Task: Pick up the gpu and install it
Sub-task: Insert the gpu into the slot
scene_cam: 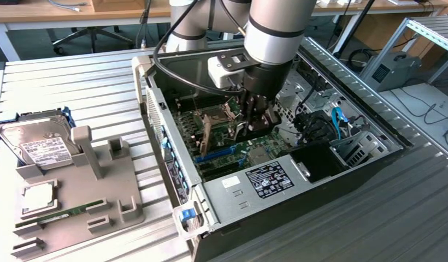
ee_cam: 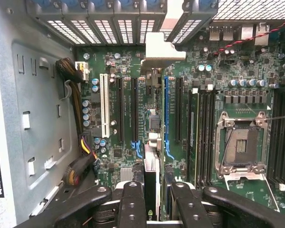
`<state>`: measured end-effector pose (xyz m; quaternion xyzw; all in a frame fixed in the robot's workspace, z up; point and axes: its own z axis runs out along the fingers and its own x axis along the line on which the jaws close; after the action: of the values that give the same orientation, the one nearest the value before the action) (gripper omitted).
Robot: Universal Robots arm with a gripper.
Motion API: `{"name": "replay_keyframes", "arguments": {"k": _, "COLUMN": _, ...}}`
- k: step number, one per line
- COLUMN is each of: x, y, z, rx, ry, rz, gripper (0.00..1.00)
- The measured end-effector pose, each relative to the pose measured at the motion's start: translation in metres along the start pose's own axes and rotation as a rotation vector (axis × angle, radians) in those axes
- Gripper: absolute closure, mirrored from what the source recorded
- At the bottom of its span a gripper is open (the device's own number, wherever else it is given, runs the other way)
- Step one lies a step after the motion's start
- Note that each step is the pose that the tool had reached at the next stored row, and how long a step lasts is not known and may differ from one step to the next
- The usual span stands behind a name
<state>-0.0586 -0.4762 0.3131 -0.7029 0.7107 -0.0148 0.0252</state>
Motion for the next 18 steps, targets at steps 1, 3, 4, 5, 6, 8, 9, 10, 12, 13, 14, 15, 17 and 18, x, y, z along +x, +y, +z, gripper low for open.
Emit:
{"name": "replay_keyframes", "arguments": {"k": 1, "x": 0.0, "y": 0.0, "z": 0.0003, "rx": 0.0, "ry": 0.0, "rz": 0.0, "gripper": 0.74}}
{"name": "replay_keyframes", "arguments": {"k": 3, "x": 0.0, "y": 0.0001, "z": 0.0008, "rx": 0.0, "ry": 0.0, "rz": 0.0, "gripper": 0.74}}
{"name": "replay_keyframes", "arguments": {"k": 4, "x": 0.0, "y": 0.0001, "z": 0.0011, "rx": 0.0, "ry": 0.0, "rz": 0.0, "gripper": 0.74}}
{"name": "replay_keyframes", "arguments": {"k": 5, "x": 0.0, "y": 0.0001, "z": 0.0014, "rx": 0.0, "ry": 0.0, "rz": 0.0, "gripper": 0.74}}
{"name": "replay_keyframes", "arguments": {"k": 6, "x": 0.0, "y": 0.0001, "z": 0.0016, "rx": 0.0, "ry": 0.0, "rz": 0.0, "gripper": 0.74}}
{"name": "replay_keyframes", "arguments": {"k": 8, "x": 0.0, "y": 0.0001, "z": 0.0021, "rx": 0.0, "ry": 0.0, "rz": 0.0, "gripper": 0.74}}
{"name": "replay_keyframes", "arguments": {"k": 9, "x": 0.0, "y": 0.0001, "z": 0.0024, "rx": 0.0, "ry": 0.0, "rz": 0.0, "gripper": 0.74}}
{"name": "replay_keyframes", "arguments": {"k": 10, "x": 0.0, "y": 0.0002, "z": 0.0026, "rx": 0.0, "ry": 0.0, "rz": 0.0, "gripper": 0.74}}
{"name": "replay_keyframes", "arguments": {"k": 12, "x": 0.0001, "y": 0.0002, "z": 0.0032, "rx": 0.0, "ry": 0.0, "rz": 0.0, "gripper": 0.74}}
{"name": "replay_keyframes", "arguments": {"k": 13, "x": 0.0001, "y": 0.0002, "z": 0.0034, "rx": 0.0, "ry": 0.0, "rz": 0.0, "gripper": 0.74}}
{"name": "replay_keyframes", "arguments": {"k": 14, "x": 0.0001, "y": 0.0002, "z": 0.0038, "rx": 0.0, "ry": 0.0, "rz": 0.0, "gripper": 0.74}}
{"name": "replay_keyframes", "arguments": {"k": 15, "x": 0.0001, "y": 0.0002, "z": 0.0041, "rx": 0.0, "ry": 0.0, "rz": 0.0, "gripper": 0.74}}
{"name": "replay_keyframes", "arguments": {"k": 17, "x": 0.0001, "y": 0.0003, "z": 0.0048, "rx": 0.0, "ry": 0.0, "rz": 0.0, "gripper": 0.74}}
{"name": "replay_keyframes", "arguments": {"k": 18, "x": 0.0001, "y": 0.0003, "z": 0.0051, "rx": 0.0, "ry": -0.0001, "rz": 0.0, "gripper": 0.74}}
